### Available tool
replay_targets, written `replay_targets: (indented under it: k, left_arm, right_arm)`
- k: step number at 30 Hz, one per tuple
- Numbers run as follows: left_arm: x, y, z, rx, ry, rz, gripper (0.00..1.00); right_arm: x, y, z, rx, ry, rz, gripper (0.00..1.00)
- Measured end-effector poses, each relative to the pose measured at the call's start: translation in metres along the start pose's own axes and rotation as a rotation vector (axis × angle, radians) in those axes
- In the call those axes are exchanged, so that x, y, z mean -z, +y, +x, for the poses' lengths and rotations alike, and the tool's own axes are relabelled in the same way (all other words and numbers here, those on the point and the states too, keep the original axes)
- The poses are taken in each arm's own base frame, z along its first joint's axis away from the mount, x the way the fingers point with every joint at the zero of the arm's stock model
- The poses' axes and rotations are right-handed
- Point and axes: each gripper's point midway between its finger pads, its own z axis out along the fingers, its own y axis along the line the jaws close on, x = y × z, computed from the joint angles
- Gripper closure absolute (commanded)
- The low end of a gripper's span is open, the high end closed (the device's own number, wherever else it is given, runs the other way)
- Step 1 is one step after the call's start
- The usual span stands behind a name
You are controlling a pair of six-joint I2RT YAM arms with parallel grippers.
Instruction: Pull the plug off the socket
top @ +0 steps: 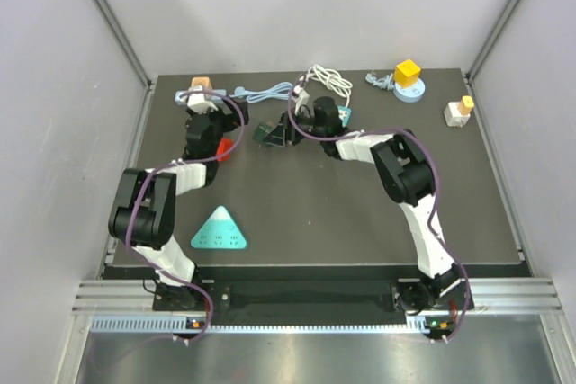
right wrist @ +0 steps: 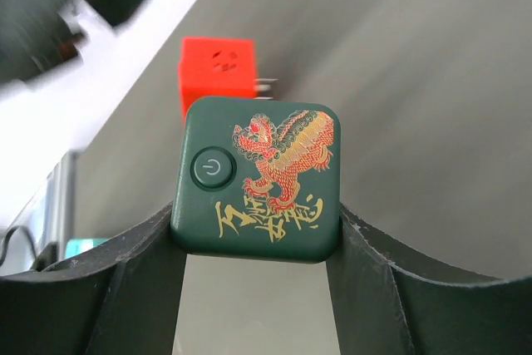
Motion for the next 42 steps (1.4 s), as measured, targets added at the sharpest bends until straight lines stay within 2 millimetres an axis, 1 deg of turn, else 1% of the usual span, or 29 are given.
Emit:
replay_targets:
  k: [3,5,8,10,14,18,20,23,24,26,27,28,29,32,35,38,40,42]
  left_arm:
    - [0.003,0.007,-0.018,0.008,-0.035,-0.010,0.03]
    - [0.006,0.007,-0.023,0.014,-0.045,-0.007,0.03]
    - [0.008,0.007,-0.020,0.018,-0.039,-0.005,0.03]
    - [0.009,0.008,-0.018,0.020,-0.033,-0.006,0.04]
    - [0.009,0.007,-0.017,0.027,-0.032,-0.002,0.04]
    - [0.010,0.006,-0.015,0.040,-0.025,0.005,0.05]
    - [0.010,0.005,-0.014,0.044,-0.024,0.008,0.05]
    - [0.010,0.004,-0.016,0.047,-0.031,0.011,0.05]
    - [0.010,0.004,-0.016,0.047,-0.033,0.013,0.05]
    - [0.011,0.004,-0.015,0.048,-0.032,0.012,0.05]
    - [0.011,0.005,-0.015,0.048,-0.031,0.012,0.05]
    - [0.012,0.005,-0.014,0.048,-0.030,0.011,0.05]
    - [0.012,0.005,-0.014,0.048,-0.029,0.011,0.05]
    - [0.012,0.005,-0.013,0.048,-0.028,0.010,0.05]
    - [0.012,0.005,-0.013,0.049,-0.029,0.011,0.05]
    - [0.012,0.005,-0.014,0.049,-0.031,0.012,0.05]
    - [0.012,0.005,-0.014,0.049,-0.031,0.011,0.05]
    - [0.012,0.005,-0.014,0.049,-0.032,0.011,0.05]
  right_arm:
    - [-0.016,0.006,0.015,-0.009,0.062,-0.042,0.91]
    - [-0.024,0.007,0.026,-0.011,0.108,-0.052,0.89]
    - [-0.029,0.009,0.039,-0.016,0.165,-0.057,0.88]
    - [-0.030,0.012,0.044,-0.018,0.191,-0.067,0.88]
    - [-0.034,0.016,0.048,-0.015,0.230,-0.090,0.83]
    - [-0.044,0.013,0.052,-0.009,0.253,-0.100,0.77]
    - [-0.051,0.010,0.055,-0.004,0.269,-0.098,0.71]
    - [-0.060,0.008,0.060,0.005,0.286,-0.092,0.60]
    - [-0.062,0.009,0.060,0.010,0.289,-0.089,0.52]
    - [-0.065,0.011,0.057,0.022,0.290,-0.077,0.41]
    - [-0.066,0.012,0.055,0.032,0.287,-0.073,0.29]
    - [-0.067,0.012,0.054,0.036,0.287,-0.068,0.24]
    - [-0.068,0.011,0.052,0.047,0.282,-0.062,0.16]
    - [-0.068,0.006,0.050,0.066,0.277,-0.037,0.13]
    - [-0.066,-0.001,0.050,0.065,0.280,-0.005,0.05]
    - [-0.064,-0.011,0.043,0.072,0.269,0.033,0.00]
    - [-0.061,-0.017,0.038,0.075,0.263,0.061,0.00]
    - [-0.054,-0.026,0.029,0.079,0.250,0.110,0.00]
